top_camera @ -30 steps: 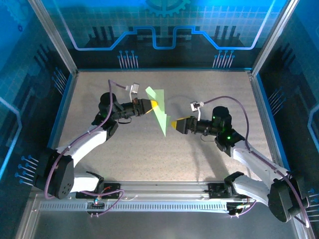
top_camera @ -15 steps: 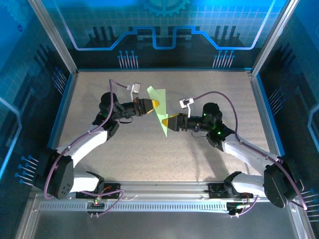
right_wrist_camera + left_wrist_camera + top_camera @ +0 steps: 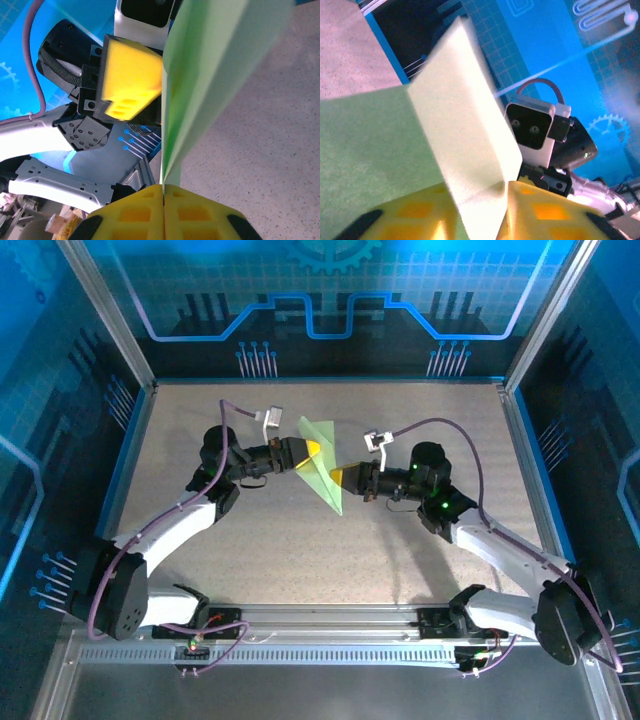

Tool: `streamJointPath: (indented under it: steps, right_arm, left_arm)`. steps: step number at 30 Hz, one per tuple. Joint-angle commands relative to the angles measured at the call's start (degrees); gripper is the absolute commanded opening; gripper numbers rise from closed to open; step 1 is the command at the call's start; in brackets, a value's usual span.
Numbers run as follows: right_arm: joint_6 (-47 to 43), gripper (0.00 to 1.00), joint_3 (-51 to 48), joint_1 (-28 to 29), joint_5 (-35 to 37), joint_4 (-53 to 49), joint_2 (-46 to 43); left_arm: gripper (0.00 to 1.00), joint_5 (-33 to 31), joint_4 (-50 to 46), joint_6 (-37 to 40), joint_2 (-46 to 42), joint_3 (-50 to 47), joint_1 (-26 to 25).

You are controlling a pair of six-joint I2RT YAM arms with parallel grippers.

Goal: Fold a paper plane with a square sheet of paper (fold left side to right side)

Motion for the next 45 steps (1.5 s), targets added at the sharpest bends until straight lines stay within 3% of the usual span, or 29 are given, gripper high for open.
streamJointPath:
  steps: [1,5,10,15,18,20,26,34,41,45]
  right_arm:
    - [-3.18,0.06,1.54,0.07,3.51,-5.56,-2.77]
    - [-8.05,0.06,3.45,0.43,10.2,-18.63,-5.62]
    - [-15.65,0.06,13.48,4.51,30.73,-46.86,-3.61]
    - [-15.85,0.06,26.85,11.97,56.66,-71.83,7.23]
    - [-12.55,0.06,33.57,15.29,67.16,-82.23,15.76]
    - [-10.54,0.07,37.55,17.05,71.99,-87.01,21.4]
    - [-7.92,0.08,48.21,20.4,78.33,-96.5,38.12]
    - [-4.25,0.08,58.59,23.73,82.97,-105.33,56.36]
    - [-7.7,0.1,58.57,24.01,77.78,-99.98,60.9]
    - [-8.81,0.19,57.17,24.0,74.05,-95.92,60.63]
  left_arm:
    - [0.44,-2.54,-6.5,5.44,-2.6,1.7,0.97]
    - [0.54,-6.05,-16.61,10.47,-8.24,0.21,6.02]
    - [0.66,-16.86,-37.07,22.49,-18.6,0.54,10.93]
    - [0.87,-28.64,-49.09,32.85,-27.23,1.81,11.38]
    - [0.99,-32.49,-51.16,37.85,-30.72,2.24,11.42]
    - [1.0,-33.85,-52.05,41.45,-32.03,2.49,11.48]
    - [1.0,-35.87,-51.89,50.39,-34.49,1.16,11.46]
    - [1.0,-39.52,-48.3,52.5,-36.51,-3.96,11.53]
    - [1.0,-41.6,-46.22,51.94,-36.95,-6.32,11.58]
    - [1.0,-41.93,-46.31,51.67,-36.95,-6.87,11.55]
